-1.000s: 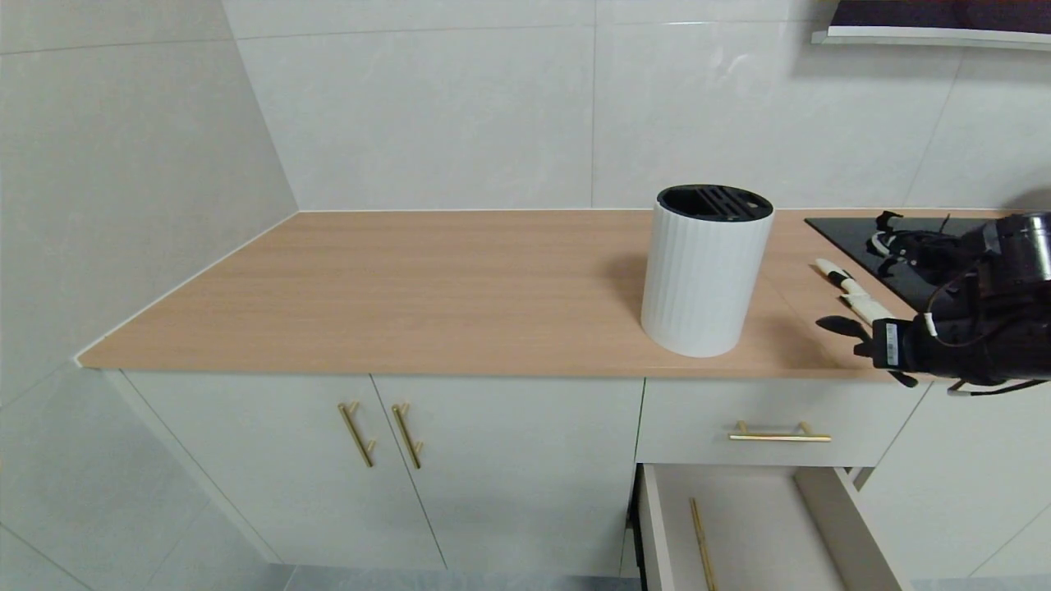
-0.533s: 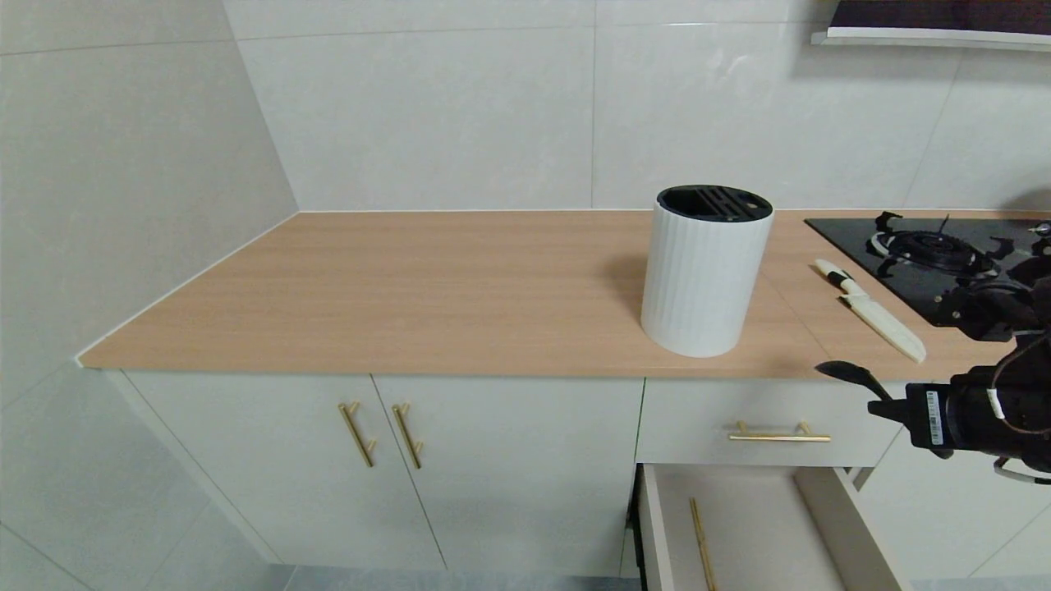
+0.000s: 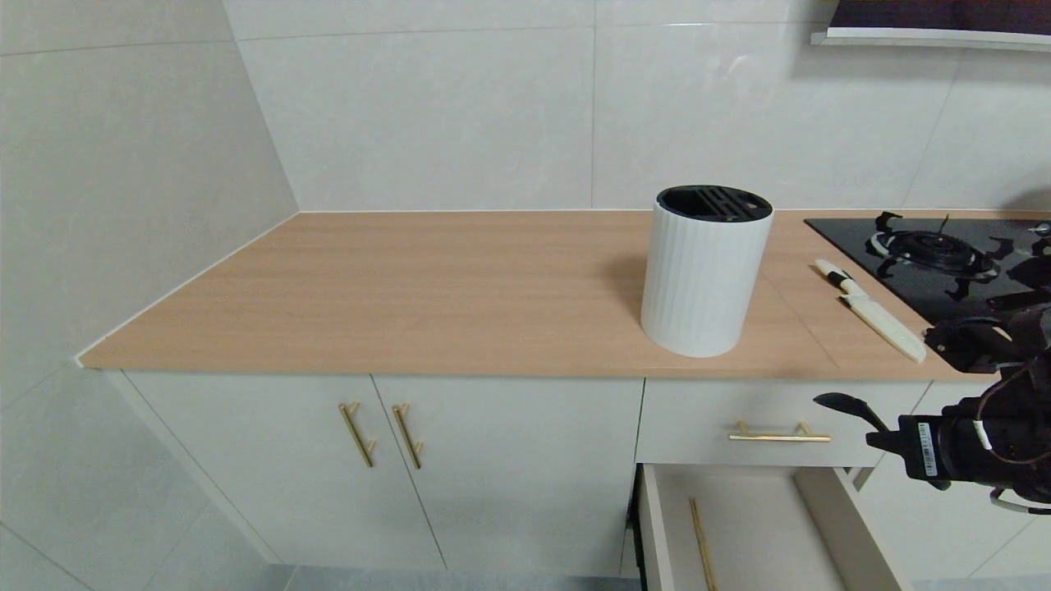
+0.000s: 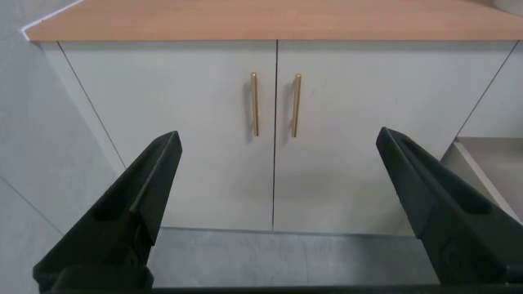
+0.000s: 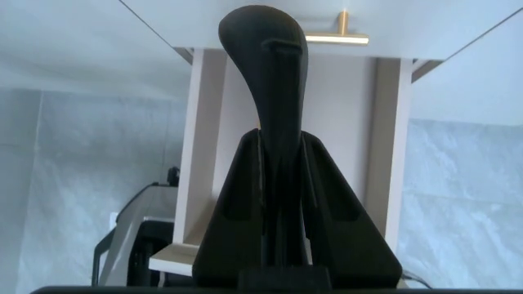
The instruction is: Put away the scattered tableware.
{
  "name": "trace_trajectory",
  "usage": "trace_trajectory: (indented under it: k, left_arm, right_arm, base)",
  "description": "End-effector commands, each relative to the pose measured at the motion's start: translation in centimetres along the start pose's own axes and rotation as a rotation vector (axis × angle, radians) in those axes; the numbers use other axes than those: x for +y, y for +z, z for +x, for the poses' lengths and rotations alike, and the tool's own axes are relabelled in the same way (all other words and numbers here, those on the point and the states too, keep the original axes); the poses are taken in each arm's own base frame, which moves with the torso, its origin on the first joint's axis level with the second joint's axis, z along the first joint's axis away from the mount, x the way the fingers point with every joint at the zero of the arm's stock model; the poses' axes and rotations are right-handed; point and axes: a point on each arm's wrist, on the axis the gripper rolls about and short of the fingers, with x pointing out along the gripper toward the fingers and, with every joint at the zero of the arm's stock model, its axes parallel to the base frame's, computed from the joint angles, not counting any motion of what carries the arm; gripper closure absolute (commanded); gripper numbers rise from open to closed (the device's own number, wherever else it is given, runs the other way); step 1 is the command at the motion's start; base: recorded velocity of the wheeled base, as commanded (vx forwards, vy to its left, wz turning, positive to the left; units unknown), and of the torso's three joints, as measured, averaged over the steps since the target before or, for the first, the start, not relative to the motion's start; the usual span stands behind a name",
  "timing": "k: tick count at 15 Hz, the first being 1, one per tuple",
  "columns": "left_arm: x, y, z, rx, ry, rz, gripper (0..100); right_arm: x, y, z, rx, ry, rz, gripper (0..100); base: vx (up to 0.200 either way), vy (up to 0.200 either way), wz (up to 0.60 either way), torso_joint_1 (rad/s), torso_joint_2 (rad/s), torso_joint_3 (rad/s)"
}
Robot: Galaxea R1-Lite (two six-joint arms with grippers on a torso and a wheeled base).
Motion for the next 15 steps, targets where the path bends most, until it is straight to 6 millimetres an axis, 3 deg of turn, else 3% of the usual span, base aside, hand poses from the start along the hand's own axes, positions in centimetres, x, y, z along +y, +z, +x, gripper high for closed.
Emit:
trace_trajectory:
  k: [1, 5, 15]
  left_arm:
    - [0.00, 0.01, 0.00, -0.001, 0.001, 0.000, 0]
    - [0.00, 0.00, 0.00, 0.000, 0.001, 0.000, 0]
    - [0.00, 0.00, 0.00, 0.000, 0.001, 0.000, 0]
  right_arm:
    - [-0.02, -0.27, 0.89, 0.034, -0.003, 0.000, 100]
    - [-0.05, -0.49, 1.27, 0.053, -0.005, 0.000, 100]
    - [-0.10, -1.07, 1.82, 0.020, 0.003, -0.008, 100]
  base:
    - [0.000, 0.000, 0.00, 0.000, 0.00, 0.000]
    - [0.000, 0.000, 0.00, -0.068, 0.15, 0.083]
    - [0.000, 0.000, 0.00, -0.204, 0.47, 0.262]
